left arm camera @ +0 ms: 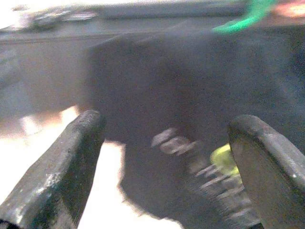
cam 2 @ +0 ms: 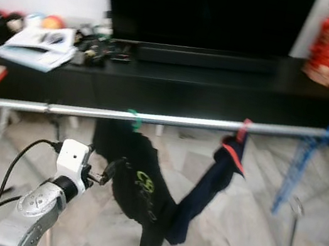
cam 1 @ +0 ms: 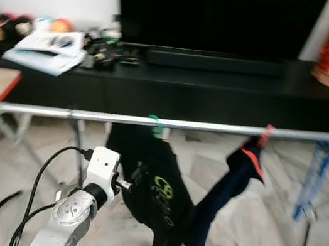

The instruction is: Hang hanger

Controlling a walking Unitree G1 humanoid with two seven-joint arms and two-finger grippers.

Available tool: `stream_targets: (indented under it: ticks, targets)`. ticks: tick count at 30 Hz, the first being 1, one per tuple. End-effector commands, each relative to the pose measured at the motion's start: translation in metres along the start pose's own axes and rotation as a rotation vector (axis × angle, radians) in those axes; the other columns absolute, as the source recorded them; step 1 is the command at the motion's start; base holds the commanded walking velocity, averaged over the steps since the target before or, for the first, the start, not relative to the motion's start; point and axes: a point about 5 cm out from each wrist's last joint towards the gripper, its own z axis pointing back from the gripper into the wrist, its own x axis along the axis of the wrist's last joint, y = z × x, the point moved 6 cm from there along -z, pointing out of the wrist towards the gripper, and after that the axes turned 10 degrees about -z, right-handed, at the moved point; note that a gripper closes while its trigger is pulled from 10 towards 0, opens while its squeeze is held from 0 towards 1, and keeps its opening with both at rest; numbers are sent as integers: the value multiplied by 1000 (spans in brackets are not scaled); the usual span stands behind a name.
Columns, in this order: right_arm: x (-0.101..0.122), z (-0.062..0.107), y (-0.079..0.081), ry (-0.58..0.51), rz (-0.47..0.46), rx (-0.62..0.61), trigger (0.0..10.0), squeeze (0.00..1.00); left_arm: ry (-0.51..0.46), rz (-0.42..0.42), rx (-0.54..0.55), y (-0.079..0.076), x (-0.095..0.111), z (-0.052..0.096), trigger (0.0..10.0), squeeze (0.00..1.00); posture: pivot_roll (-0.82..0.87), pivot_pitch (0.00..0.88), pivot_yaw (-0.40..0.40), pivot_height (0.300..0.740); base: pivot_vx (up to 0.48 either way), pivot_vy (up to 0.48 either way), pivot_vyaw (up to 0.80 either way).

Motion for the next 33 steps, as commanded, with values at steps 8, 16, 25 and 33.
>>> stream_targets:
  ticks: [8, 16, 25, 33]
  targets:
    - [-16, 3, 1, 40, -5, 5, 10000, 0, 2, 27, -52, -8, 1, 1, 10000, 0, 92, 59, 50, 740, 0, 0, 0]
    - [-17, 3, -6, 39, -9, -3, 10000, 0, 14, 29, -82, -14, -2, 2, 10000, 0, 91, 59, 50, 740, 0, 0, 0]
    - [-18, 3, -4, 39, -14, -3, 10000, 0, 21, 31, -94, -15, -3, 2, 10000, 0, 93, 60, 49, 740, 230, 0, 0]
    - [-14, 2, 12, 35, -10, 14, 10000, 0, 19, 33, -98, -16, -2, 2, 10000, 0, 93, 58, 48, 740, 281, 0, 0]
